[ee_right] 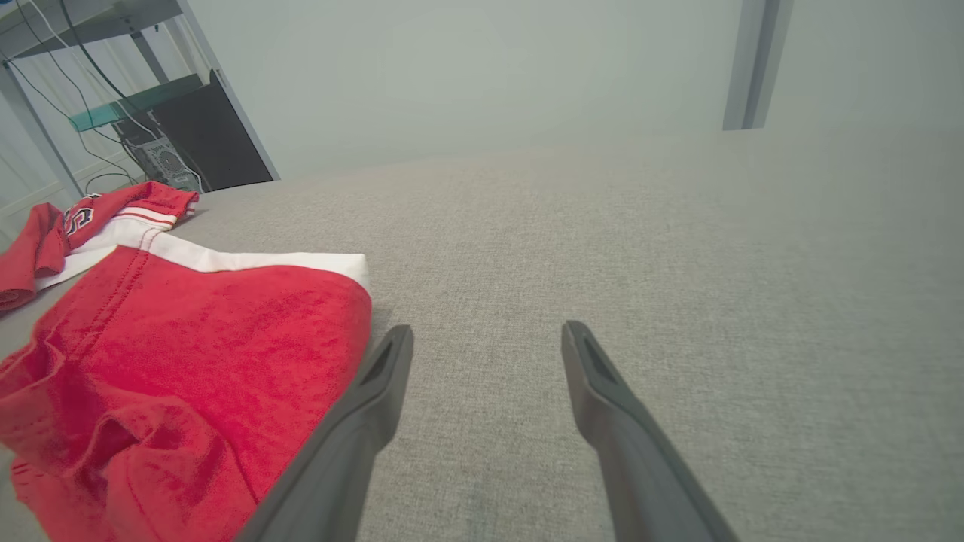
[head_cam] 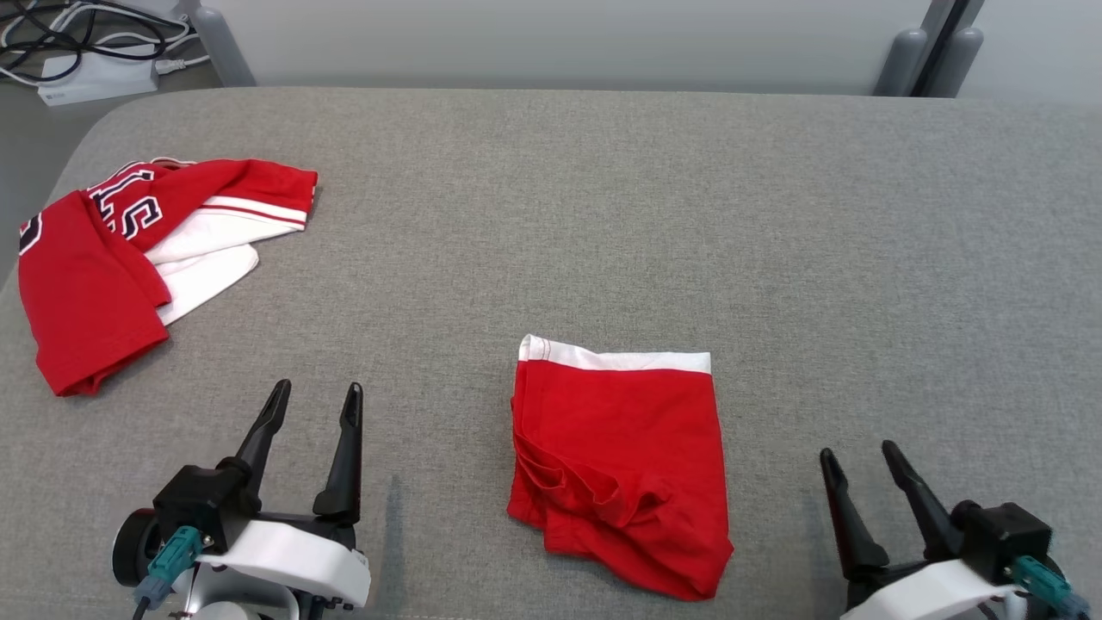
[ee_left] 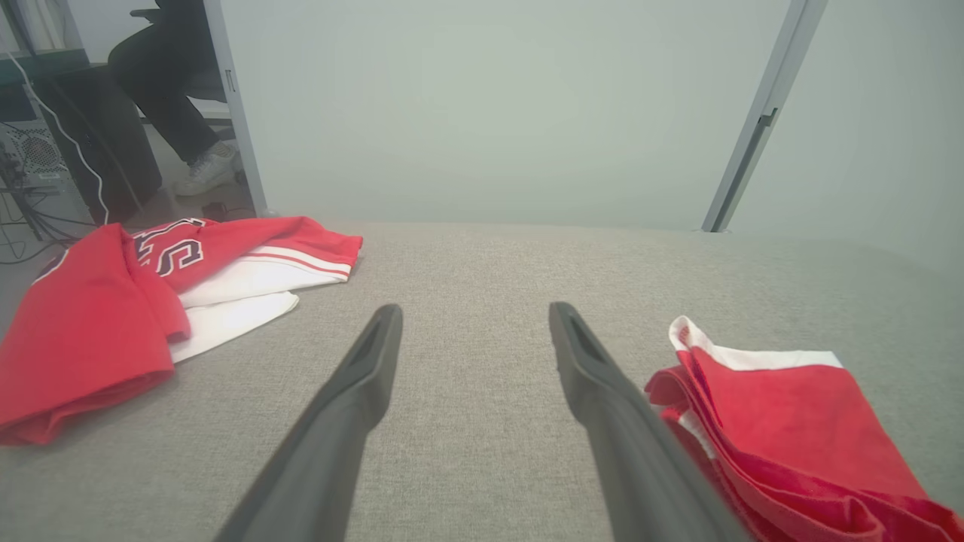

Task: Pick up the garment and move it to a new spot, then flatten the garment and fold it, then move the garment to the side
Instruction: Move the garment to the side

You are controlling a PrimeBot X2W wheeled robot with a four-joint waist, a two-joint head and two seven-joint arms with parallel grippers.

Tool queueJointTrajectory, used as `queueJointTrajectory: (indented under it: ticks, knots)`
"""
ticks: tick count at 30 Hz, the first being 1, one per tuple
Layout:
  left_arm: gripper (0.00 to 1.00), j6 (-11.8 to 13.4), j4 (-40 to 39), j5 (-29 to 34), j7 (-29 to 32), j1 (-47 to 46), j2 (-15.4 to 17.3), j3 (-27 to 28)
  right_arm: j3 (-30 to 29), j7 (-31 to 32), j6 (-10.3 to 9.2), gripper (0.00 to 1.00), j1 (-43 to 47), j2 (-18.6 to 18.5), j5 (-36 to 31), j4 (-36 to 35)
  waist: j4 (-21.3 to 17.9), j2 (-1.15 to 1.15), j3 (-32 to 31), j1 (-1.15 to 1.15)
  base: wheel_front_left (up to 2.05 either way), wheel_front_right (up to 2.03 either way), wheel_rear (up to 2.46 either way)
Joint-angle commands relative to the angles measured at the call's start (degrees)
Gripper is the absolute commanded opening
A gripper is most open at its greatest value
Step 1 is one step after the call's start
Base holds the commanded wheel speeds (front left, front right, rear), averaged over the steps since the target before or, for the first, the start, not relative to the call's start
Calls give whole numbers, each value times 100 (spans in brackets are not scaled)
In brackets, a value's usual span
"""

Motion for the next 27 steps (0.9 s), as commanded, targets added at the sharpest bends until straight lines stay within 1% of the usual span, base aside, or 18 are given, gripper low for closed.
queueJointTrajectory:
  ticks: [1,4,5,8,13,18,19,20,21,22,27]
  knots:
    - [100,60,-155,-23,-22,-146,161,202,252,-77,0,100,-255,-48,71,20,45,0,22,0,0,0,0]
    - [100,46,-148,-25,-19,-193,130,166,596,-77,0,100,-511,-61,204,391,164,0,55,0,0,0,0]
    - [100,46,-148,-25,-19,-193,130,166,596,-77,0,100,-511,-61,204,391,164,0,55,0,0,0,0]
    - [100,31,-123,-33,-31,-215,85,138,900,-77,0,100,-766,-68,308,738,300,0,82,0,0,0,0]
    - [100,-15,-66,-24,-59,-307,-5,84,1229,-77,0,100,-988,-25,491,1180,529,0,138,0,0,0,0]
    - [100,-43,1,-36,-82,-316,-30,85,1604,-77,0,100,-1126,15,765,1584,604,0,146,0,0,0,0]
    - [100,-49,17,-50,-87,-305,-29,92,1737,-77,0,100,-1190,12,900,1684,595,0,146,0,0,0,0]
    - [100,-49,21,-51,-89,-301,-25,94,1796,-77,0,42,-1220,5,962,1727,588,0,151,0,0,0,0]
    - [100,-50,24,-53,-90,-298,-21,95,1850,-77,0,14,-1253,-5,1013,1766,578,0,157,0,0,0,0]
    - [100,-51,22,-55,-93,-295,-17,98,1894,-77,0,0,-1285,-12,1073,1785,565,0,164,0,0,0,0]
    - [100,-45,15,-44,-102,-335,-14,106,2015,-77,0,0,-1444,-101,1246,1791,503,0,229,0,0,0,0]
